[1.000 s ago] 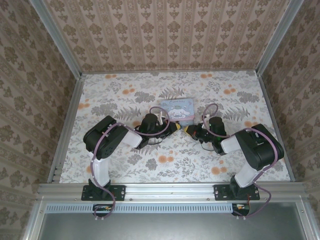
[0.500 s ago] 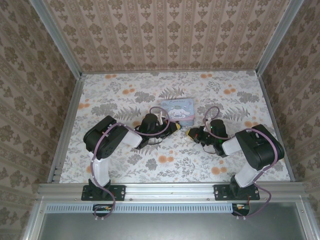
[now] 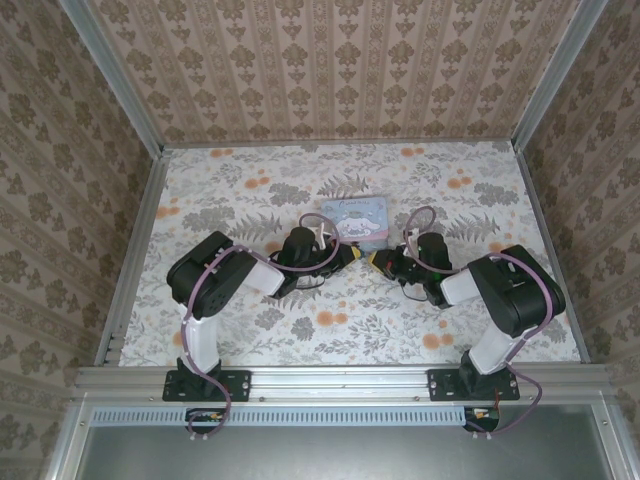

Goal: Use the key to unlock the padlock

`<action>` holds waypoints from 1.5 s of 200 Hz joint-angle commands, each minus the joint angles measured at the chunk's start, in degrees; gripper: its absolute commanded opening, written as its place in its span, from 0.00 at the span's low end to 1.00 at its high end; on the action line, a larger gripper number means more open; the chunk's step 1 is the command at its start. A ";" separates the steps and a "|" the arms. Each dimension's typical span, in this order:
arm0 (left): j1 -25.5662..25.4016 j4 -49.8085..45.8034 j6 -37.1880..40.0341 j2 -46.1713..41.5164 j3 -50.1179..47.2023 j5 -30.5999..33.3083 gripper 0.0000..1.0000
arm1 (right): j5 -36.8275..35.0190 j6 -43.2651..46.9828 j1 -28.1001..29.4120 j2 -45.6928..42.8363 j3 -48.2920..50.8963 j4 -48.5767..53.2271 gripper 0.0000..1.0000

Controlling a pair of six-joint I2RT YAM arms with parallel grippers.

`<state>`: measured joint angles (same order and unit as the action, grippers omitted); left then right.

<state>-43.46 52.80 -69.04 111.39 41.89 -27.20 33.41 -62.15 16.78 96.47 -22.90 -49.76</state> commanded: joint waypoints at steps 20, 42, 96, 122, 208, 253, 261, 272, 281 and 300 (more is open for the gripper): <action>-0.48 1.17 -0.80 1.23 0.62 -0.98 0.00 | 0.64 -1.14 0.56 0.55 -1.76 -0.96 0.00; -0.57 1.30 -0.84 1.32 0.64 -1.08 0.00 | 0.61 -1.29 0.80 0.11 -1.71 -1.04 0.00; -0.65 1.26 -0.76 1.62 0.56 -0.71 0.00 | 0.43 -0.99 0.87 -2.34 -1.54 0.54 0.00; -0.66 1.52 -0.83 1.90 0.47 -0.74 0.00 | 0.01 0.23 0.84 -3.58 -1.71 2.86 0.00; -0.65 1.79 -0.84 1.90 0.15 -0.68 0.00 | -0.01 0.30 0.88 -4.27 -1.70 3.13 0.00; -0.66 1.70 -0.84 1.90 0.28 -0.68 0.00 | 0.36 -0.02 0.88 -4.36 -1.31 1.85 0.00; -0.70 1.69 -0.84 1.90 0.36 -0.79 0.00 | 0.43 -0.23 0.86 -4.47 -1.06 1.35 0.00; -0.66 1.54 -0.88 1.79 0.50 -0.83 0.00 | 0.43 -0.30 0.85 -4.61 -1.03 1.08 0.00; -0.73 1.58 -0.84 1.81 0.52 -0.83 0.00 | 0.47 -0.38 0.87 -4.62 -0.92 0.81 0.00; -0.75 1.44 -0.85 1.81 0.64 -0.79 0.00 | 0.52 -0.34 0.82 -4.62 -1.04 0.71 0.00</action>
<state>-43.51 53.58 -69.04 111.77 41.89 -27.03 33.21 -63.00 17.15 93.80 -23.20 -46.06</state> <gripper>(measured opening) 0.052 0.067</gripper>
